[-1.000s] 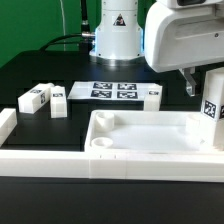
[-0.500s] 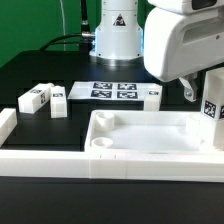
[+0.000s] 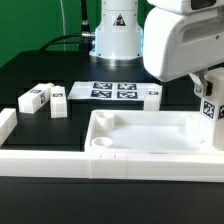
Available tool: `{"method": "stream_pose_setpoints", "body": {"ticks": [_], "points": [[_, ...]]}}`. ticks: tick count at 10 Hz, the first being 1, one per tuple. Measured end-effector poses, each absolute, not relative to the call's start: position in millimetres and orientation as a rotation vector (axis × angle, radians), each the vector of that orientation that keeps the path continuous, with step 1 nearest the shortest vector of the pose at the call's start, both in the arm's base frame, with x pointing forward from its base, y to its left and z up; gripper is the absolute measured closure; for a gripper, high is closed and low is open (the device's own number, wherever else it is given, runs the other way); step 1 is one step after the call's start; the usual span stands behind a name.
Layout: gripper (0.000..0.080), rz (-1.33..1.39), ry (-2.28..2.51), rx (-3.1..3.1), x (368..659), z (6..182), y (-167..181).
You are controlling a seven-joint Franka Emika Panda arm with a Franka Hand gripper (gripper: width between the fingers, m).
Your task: Assemble desk
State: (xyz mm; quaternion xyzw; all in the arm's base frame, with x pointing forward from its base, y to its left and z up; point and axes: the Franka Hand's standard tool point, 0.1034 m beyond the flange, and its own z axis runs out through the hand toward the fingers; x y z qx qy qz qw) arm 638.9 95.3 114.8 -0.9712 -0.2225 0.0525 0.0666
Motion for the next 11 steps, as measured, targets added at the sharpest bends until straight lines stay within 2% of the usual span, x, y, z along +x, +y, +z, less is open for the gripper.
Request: {"method": "stream_pose_setpoints", "body": {"ticks": [1,6,11], "points": [[0.0509,0.159,-0.668,-2.929,638.9,114.8,95.3],[0.0509,0.219,0.262,-3.010,637.3,115.8,99.7],[0.0509,0.256,0.902,-2.902,637.5,114.8,101.9]]}}
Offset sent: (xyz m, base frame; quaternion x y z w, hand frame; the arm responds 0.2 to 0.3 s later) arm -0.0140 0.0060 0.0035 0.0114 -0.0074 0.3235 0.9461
